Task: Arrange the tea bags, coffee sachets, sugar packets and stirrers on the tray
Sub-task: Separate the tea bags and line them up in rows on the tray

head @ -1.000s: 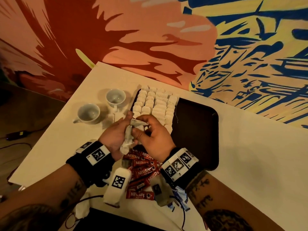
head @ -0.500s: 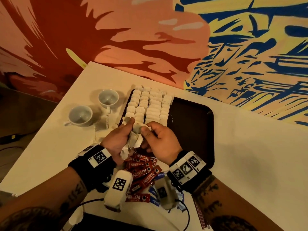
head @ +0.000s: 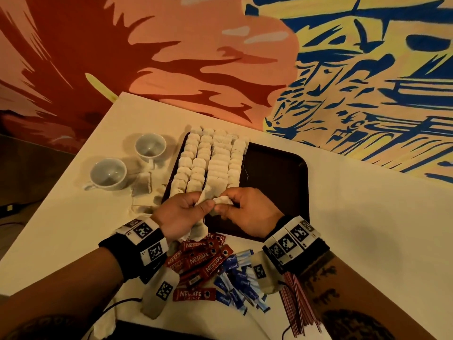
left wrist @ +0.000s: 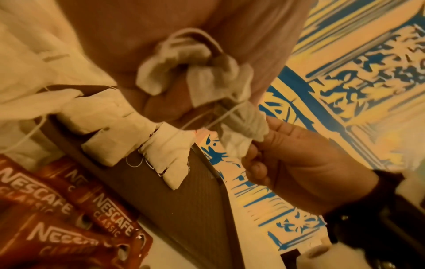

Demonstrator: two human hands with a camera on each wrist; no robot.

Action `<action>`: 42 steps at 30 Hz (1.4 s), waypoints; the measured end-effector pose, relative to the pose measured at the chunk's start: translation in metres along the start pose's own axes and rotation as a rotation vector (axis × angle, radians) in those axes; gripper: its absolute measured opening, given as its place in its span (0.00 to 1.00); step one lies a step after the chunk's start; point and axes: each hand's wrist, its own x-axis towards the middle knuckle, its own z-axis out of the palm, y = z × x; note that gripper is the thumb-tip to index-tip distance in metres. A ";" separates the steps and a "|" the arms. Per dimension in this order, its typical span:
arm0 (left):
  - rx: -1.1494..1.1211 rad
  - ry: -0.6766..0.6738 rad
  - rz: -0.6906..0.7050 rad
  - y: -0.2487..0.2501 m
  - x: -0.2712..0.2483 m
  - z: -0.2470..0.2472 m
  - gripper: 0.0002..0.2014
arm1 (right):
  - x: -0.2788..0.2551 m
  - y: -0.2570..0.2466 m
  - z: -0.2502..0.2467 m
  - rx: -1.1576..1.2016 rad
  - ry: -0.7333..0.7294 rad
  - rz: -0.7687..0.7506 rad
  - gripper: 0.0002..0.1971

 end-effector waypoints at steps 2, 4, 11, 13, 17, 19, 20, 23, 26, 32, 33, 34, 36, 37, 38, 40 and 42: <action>0.078 -0.001 0.009 0.002 0.000 0.000 0.11 | -0.001 0.003 0.004 0.085 0.038 0.015 0.05; 0.116 0.015 0.014 0.002 0.002 0.000 0.10 | -0.003 0.006 0.010 0.177 0.077 0.031 0.04; 0.039 0.194 -0.069 -0.029 0.013 -0.010 0.12 | 0.010 0.054 0.007 0.038 0.134 0.242 0.07; 0.047 0.229 -0.083 -0.034 0.015 -0.013 0.14 | 0.014 0.063 0.004 -0.071 0.036 0.248 0.07; 0.095 0.190 -0.107 -0.043 0.016 -0.015 0.14 | 0.031 0.070 0.009 -0.331 -0.164 0.252 0.06; 0.087 0.170 -0.109 -0.047 0.018 -0.015 0.14 | 0.042 0.073 0.013 -0.375 -0.145 0.272 0.06; 0.079 0.169 -0.113 -0.049 0.019 -0.015 0.13 | 0.048 0.073 0.015 -0.372 -0.128 0.287 0.06; 0.058 0.167 -0.123 -0.053 0.021 -0.017 0.13 | 0.063 0.073 0.014 -0.352 -0.054 0.309 0.07; 0.022 0.164 -0.137 -0.053 0.022 -0.018 0.12 | 0.071 0.074 0.011 -0.379 -0.035 0.327 0.09; 0.010 0.172 -0.148 -0.048 0.024 -0.020 0.12 | 0.074 0.076 0.004 -0.370 0.015 0.384 0.10; 0.017 0.163 -0.146 -0.047 0.024 -0.020 0.12 | 0.074 0.076 0.005 -0.366 0.039 0.383 0.11; 0.025 0.156 -0.145 -0.046 0.025 -0.020 0.11 | 0.073 0.077 0.005 -0.351 0.065 0.384 0.12; 0.035 0.142 -0.151 -0.042 0.027 -0.018 0.11 | 0.071 0.077 0.008 -0.316 0.086 0.401 0.17; 0.034 0.140 -0.151 -0.040 0.027 -0.017 0.12 | 0.070 0.077 0.009 -0.302 0.076 0.413 0.20; 0.035 0.137 -0.144 -0.037 0.028 -0.016 0.12 | 0.068 0.076 0.009 -0.283 0.064 0.429 0.23; 0.057 0.117 -0.133 -0.031 0.028 -0.012 0.11 | 0.065 0.069 0.008 -0.242 0.096 0.421 0.24; 0.093 0.096 -0.130 -0.026 0.028 -0.008 0.11 | 0.062 0.057 0.008 -0.179 0.191 0.314 0.21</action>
